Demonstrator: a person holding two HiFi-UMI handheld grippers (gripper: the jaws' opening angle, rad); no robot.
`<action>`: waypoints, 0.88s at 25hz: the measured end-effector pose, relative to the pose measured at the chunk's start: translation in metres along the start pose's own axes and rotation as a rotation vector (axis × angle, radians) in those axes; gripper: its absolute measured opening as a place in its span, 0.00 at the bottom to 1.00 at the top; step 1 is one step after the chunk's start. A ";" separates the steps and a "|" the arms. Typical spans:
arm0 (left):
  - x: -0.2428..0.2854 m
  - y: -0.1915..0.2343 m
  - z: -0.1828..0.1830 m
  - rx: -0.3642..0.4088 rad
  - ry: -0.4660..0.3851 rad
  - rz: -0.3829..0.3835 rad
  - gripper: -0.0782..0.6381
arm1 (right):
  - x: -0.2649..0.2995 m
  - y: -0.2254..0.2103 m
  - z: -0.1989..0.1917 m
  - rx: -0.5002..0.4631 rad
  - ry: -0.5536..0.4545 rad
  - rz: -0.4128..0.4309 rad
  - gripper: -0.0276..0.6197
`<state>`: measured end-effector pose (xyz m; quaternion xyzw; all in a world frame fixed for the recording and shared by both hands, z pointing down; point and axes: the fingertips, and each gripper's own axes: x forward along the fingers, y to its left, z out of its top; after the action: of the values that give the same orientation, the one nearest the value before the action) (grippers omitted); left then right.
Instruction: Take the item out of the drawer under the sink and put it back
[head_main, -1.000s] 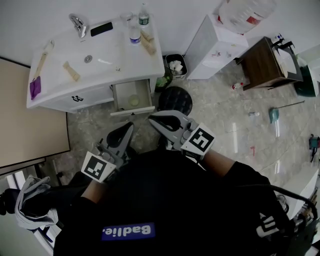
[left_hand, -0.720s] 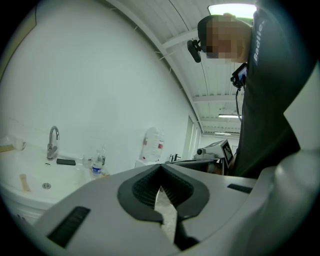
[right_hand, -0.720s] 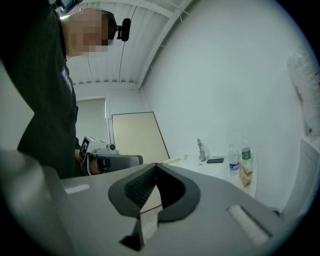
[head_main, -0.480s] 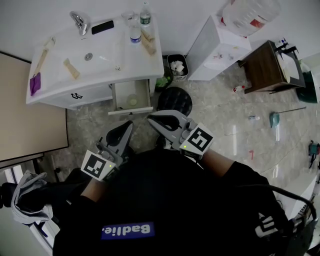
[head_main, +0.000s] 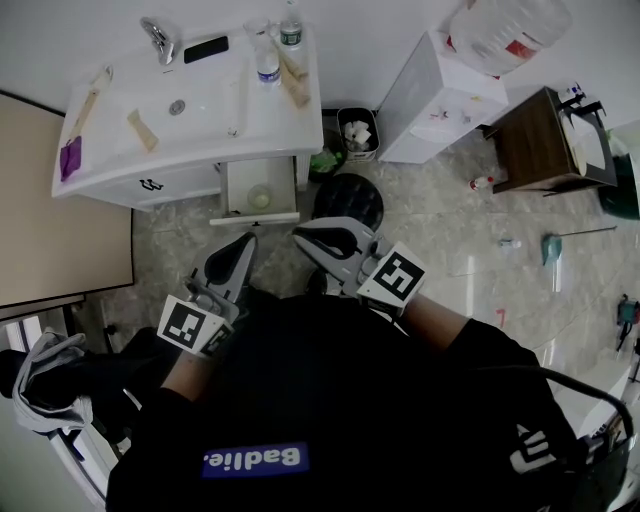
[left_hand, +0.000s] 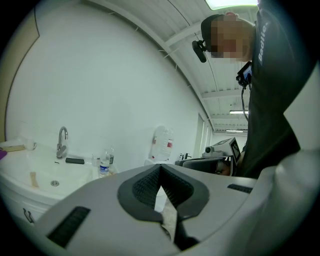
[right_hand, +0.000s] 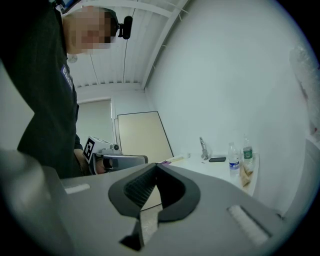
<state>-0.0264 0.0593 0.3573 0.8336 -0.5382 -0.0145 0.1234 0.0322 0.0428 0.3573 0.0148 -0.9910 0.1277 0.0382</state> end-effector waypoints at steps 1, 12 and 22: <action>0.003 0.003 0.001 0.005 -0.008 0.012 0.10 | -0.001 -0.002 0.000 0.001 0.002 0.000 0.05; 0.029 0.080 -0.062 0.004 0.135 0.037 0.10 | 0.019 -0.038 -0.008 0.024 0.038 -0.096 0.05; 0.057 0.160 -0.155 -0.044 0.393 0.016 0.11 | 0.040 -0.066 -0.021 0.057 0.084 -0.226 0.05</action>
<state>-0.1213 -0.0250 0.5495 0.8132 -0.5100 0.1377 0.2444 -0.0036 -0.0163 0.3976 0.1222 -0.9764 0.1514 0.0935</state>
